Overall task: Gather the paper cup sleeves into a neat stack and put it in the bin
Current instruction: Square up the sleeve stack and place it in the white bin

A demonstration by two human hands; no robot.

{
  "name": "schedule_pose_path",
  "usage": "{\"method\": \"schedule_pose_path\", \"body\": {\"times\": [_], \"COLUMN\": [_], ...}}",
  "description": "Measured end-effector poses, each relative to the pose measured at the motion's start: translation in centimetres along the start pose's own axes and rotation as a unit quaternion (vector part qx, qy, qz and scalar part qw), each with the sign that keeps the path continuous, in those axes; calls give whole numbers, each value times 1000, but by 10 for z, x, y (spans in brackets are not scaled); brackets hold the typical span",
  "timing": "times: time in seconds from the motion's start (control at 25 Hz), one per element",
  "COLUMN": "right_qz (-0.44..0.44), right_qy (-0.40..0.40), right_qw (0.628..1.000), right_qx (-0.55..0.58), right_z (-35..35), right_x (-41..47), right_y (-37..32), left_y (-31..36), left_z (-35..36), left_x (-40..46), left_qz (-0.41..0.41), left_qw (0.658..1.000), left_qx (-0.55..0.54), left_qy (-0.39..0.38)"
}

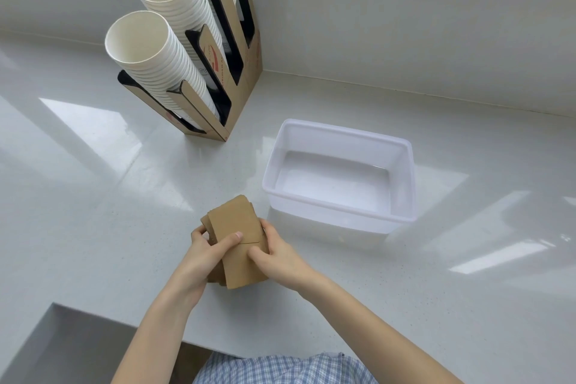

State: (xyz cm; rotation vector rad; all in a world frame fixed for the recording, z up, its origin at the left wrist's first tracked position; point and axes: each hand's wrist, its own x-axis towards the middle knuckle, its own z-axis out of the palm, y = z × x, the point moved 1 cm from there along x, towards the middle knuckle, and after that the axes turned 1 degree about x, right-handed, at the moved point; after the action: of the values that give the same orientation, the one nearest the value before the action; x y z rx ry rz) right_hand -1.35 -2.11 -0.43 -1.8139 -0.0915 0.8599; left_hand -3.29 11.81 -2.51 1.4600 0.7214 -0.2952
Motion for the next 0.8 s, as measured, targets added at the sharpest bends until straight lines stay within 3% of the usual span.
{"method": "schedule_pose_path", "body": {"times": [0.56,0.8], "right_qz": [12,-38], "right_qy": [-65,-70], "right_qw": [997,996], "right_qx": [48,47], "right_z": [-9,-22], "right_x": [-9,-18], "right_y": [13,18], "left_y": [-6,-2], "left_z": [7,7], "left_x": [-23,-32], "left_qz": [74,122], "left_qw": [993,984], "left_qx": [-15,6], "left_qy": [-93,-131]}}
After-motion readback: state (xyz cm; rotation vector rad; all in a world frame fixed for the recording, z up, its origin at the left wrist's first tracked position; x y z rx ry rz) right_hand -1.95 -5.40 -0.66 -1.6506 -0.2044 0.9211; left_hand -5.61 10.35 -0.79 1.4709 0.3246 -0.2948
